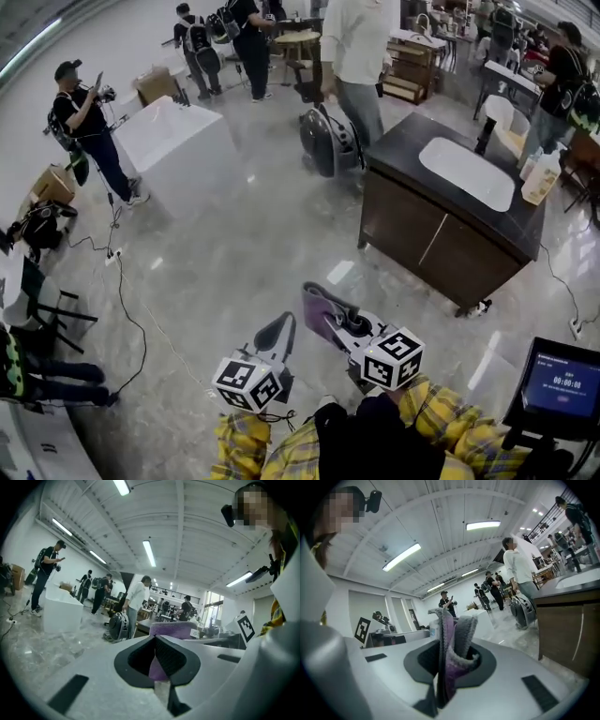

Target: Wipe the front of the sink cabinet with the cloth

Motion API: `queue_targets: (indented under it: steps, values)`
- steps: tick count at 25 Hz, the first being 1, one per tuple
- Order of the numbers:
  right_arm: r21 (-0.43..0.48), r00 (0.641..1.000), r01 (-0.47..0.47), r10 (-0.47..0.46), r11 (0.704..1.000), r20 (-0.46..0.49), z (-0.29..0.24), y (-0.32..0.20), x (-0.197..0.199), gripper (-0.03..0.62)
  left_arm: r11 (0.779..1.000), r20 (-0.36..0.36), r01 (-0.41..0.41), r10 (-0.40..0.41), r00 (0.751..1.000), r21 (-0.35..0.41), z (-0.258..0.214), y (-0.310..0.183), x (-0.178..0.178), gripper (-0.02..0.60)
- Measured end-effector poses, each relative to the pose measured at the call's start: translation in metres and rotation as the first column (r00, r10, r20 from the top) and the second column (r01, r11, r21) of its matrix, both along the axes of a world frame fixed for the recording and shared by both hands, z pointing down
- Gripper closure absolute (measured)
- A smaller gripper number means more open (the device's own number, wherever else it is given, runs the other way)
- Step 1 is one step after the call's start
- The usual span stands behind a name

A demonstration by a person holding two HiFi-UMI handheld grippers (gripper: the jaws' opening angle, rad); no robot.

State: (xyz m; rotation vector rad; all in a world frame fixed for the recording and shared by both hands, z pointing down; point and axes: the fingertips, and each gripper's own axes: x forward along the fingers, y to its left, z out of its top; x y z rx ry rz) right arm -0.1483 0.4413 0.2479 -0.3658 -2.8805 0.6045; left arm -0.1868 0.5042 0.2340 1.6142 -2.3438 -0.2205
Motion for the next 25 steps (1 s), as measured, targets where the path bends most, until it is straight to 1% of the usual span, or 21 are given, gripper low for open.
queue_targets:
  steps: [5, 9, 13, 17, 20, 25]
  values:
    - [-0.015, 0.997, -0.081, 0.081, 0.997, -0.018, 0.013, 0.0, -0.007, 0.551, 0.997, 0.002, -0.078, 0.078, 0.997, -0.006, 0.006, -0.003, -0.012, 0.575]
    - [-0.028, 0.994, -0.11, 0.109, 0.994, -0.022, 0.019, 0.0, -0.014, 0.551, 0.996, -0.002, -0.093, 0.093, 0.996, -0.017, 0.012, -0.001, -0.023, 0.575]
    - [-0.032, 0.989, -0.144, 0.143, 0.989, -0.033, 0.024, -0.013, -0.02, 0.551, 0.993, -0.017, -0.119, 0.119, 0.993, -0.022, 0.02, -0.014, -0.031, 0.575]
    - [-0.04, 0.986, -0.164, 0.163, 0.986, -0.031, 0.025, -0.035, -0.036, 0.551, 0.991, -0.028, -0.129, 0.128, 0.991, -0.028, 0.023, -0.036, -0.05, 0.575]
    - [-0.035, 0.984, -0.174, 0.173, 0.984, -0.03, 0.024, -0.058, -0.047, 0.551, 0.991, -0.033, -0.134, 0.133, 0.991, -0.019, 0.021, -0.06, -0.062, 0.575]
    - [-0.015, 0.985, -0.172, 0.172, 0.985, -0.017, 0.021, -0.098, -0.069, 0.551, 0.989, -0.015, -0.146, 0.146, 0.989, -0.004, 0.015, -0.107, -0.085, 0.575]
